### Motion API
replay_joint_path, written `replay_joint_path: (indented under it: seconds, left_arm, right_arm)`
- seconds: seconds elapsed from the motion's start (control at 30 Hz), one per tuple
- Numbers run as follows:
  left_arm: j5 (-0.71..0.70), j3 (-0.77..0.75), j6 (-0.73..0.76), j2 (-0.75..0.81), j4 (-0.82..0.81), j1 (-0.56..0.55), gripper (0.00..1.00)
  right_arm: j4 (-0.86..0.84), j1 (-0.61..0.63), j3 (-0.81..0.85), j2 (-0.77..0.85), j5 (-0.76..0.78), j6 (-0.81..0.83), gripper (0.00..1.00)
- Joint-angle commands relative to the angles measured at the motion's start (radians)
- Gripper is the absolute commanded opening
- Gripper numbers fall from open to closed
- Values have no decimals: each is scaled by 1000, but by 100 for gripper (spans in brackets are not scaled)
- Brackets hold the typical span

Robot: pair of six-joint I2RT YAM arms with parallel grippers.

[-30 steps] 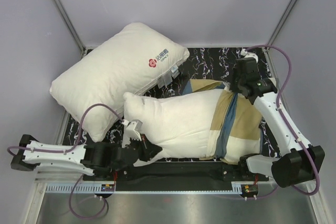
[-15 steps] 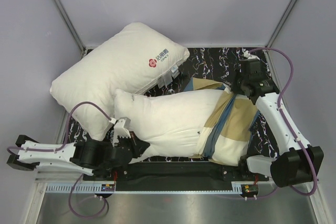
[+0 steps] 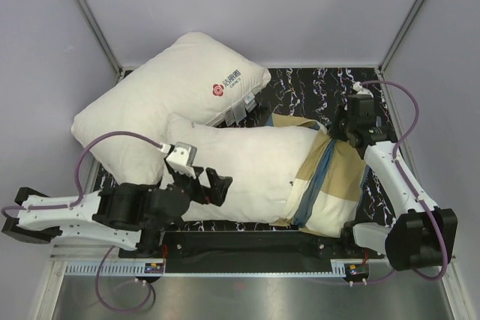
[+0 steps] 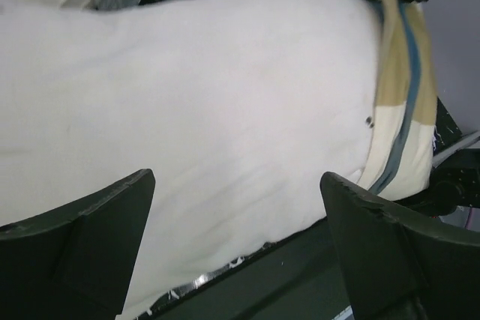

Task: Remove the pillowcase from the pillow

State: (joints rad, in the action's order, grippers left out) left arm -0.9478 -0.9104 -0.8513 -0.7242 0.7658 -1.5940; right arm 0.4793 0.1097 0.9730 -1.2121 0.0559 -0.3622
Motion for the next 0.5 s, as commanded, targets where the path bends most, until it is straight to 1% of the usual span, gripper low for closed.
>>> replay_joint_path:
  seconds: [0.0, 0.07, 0.1, 0.13, 0.17, 0.2, 0.23, 0.33, 0.47]
  left_arm:
    - [27, -110, 398, -93, -294, 49, 99]
    - [99, -159, 466, -196, -356, 110, 99]
    - [180, -174, 507, -236, -387, 135, 99]
    - [223, -211, 514, -323, -388, 188, 99]
    - [271, -232, 512, -369, -385, 215, 99]
    - [359, -251, 506, -409, -385, 239, 99]
    - [394, -275, 500, -481, -396, 265, 99]
    - [481, -282, 505, -585, -480, 282, 99]
    - [550, -271, 457, -684, -507, 310, 99]
  right_arm:
    - [-67, -5, -37, 51, -79, -41, 4]
    - [-74, -5, -60, 62, -96, -47, 5]
    - [-77, -7, -66, 72, -102, -50, 6]
    - [-79, -7, -77, 78, -106, -52, 6]
    - [-79, -5, -80, 85, -111, -53, 6]
    - [-80, -5, -82, 94, -119, -55, 7]
    - [-77, -5, -85, 98, -123, -55, 7]
    - [-68, -7, -96, 109, -123, -50, 7]
    - [-50, -7, -96, 121, -120, -34, 8]
